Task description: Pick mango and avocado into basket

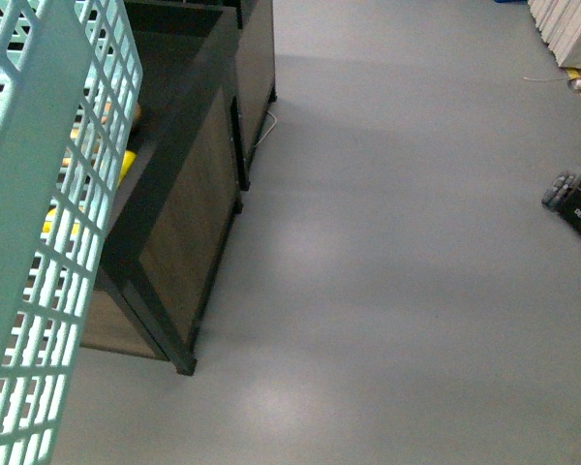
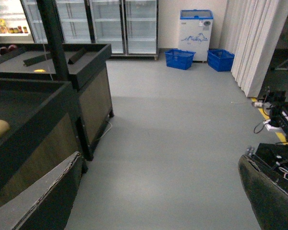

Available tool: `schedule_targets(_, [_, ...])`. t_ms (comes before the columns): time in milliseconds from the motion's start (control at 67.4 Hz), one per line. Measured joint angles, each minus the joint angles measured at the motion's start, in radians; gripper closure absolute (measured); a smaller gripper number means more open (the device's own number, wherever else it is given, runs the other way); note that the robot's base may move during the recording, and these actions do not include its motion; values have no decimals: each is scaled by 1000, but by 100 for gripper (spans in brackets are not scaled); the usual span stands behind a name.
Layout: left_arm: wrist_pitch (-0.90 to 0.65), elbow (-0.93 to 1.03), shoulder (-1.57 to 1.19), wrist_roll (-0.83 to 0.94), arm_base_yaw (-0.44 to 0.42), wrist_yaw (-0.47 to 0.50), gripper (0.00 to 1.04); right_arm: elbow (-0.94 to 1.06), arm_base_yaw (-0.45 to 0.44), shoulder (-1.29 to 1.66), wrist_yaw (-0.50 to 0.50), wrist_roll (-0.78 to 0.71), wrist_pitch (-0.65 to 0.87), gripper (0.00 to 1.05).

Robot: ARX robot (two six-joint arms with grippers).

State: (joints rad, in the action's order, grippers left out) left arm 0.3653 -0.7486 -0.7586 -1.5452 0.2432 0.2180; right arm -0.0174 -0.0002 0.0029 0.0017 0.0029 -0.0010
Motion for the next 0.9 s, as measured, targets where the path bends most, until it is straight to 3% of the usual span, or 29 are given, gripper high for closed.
schedule_targets(905, [2,0,1,3,0,0,91,0,0,0,-2,0,0,9])
